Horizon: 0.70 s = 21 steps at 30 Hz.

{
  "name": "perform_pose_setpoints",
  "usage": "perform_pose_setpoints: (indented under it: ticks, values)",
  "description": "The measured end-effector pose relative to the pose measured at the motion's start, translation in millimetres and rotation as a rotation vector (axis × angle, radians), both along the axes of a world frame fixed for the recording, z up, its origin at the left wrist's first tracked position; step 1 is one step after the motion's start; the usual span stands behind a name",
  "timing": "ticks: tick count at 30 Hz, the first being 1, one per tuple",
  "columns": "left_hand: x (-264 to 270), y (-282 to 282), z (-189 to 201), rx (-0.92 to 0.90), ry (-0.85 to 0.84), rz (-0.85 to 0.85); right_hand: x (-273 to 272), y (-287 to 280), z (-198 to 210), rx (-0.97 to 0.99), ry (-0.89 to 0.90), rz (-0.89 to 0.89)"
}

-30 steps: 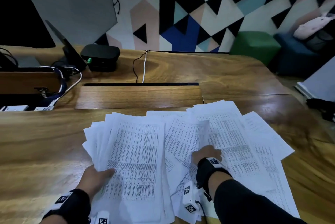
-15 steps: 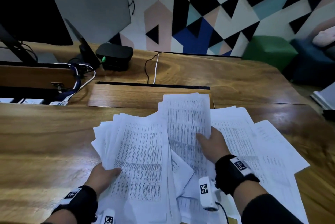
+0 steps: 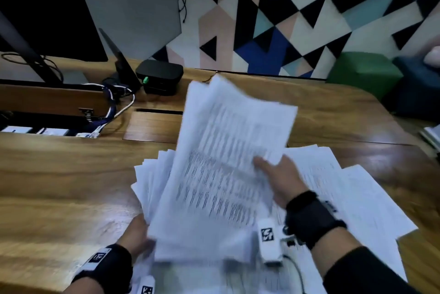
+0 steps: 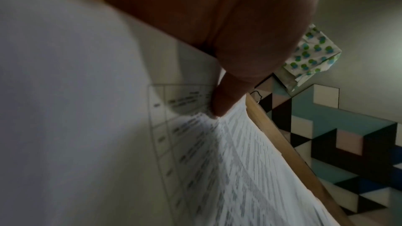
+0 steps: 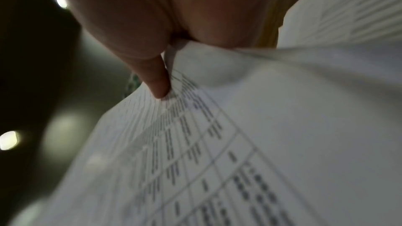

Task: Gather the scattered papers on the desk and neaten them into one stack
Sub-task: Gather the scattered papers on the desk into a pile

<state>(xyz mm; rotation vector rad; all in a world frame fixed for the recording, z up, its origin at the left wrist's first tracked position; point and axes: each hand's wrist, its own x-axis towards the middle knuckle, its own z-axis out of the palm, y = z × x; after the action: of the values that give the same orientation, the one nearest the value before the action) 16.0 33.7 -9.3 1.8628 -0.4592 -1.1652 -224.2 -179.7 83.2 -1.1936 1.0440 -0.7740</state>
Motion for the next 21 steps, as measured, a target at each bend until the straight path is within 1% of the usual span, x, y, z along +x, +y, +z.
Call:
perform_pose_setpoints:
  ticks: [1,3,5,6,8,9,10,12,13,14,15,16,18,20,21]
  values:
    - [-1,-1,2,0.011,0.057,0.012,9,10,-20,-0.048,0.173,0.066]
    - [-3,-4,5,0.067,0.141,0.017,24,31,-56,-0.026,0.438,0.242]
    - [-3,-5,6,0.093,0.195,0.060,33,49,-85,0.031,0.607,0.339]
    - [0,-4,4,0.086,0.253,0.100,35,56,-93,0.042,0.659,0.343]
    - [2,-2,2,0.065,0.362,0.176,39,65,-104,0.055,0.710,0.312]
    - [3,-1,1,0.040,0.393,0.179,40,67,-104,0.078,0.712,0.305]
    - [2,-1,1,0.036,0.356,0.136,41,70,-105,0.094,0.705,0.311]
    - [0,-1,-5,0.056,0.195,0.081,42,72,-103,0.126,0.671,0.398]
    - [0,0,-9,0.077,0.164,0.066,40,71,-100,0.132,0.658,0.415]
    - [-1,1,-11,0.089,0.158,0.064,35,68,-98,0.112,0.653,0.401]
    - [-2,2,-12,0.089,0.141,0.071,27,62,-94,0.082,0.661,0.351]
    - [-1,2,-12,0.103,0.125,0.098,15,52,-90,0.033,0.668,0.270]
    - [-1,3,-9,0.126,0.098,0.119,-23,28,-83,-0.025,0.742,0.039]
    - [1,5,-11,0.135,0.074,0.130,-72,2,-81,-0.003,0.934,-0.172]
    - [0,5,-14,0.132,0.070,0.128,-97,-8,-78,0.056,1.073,-0.227]
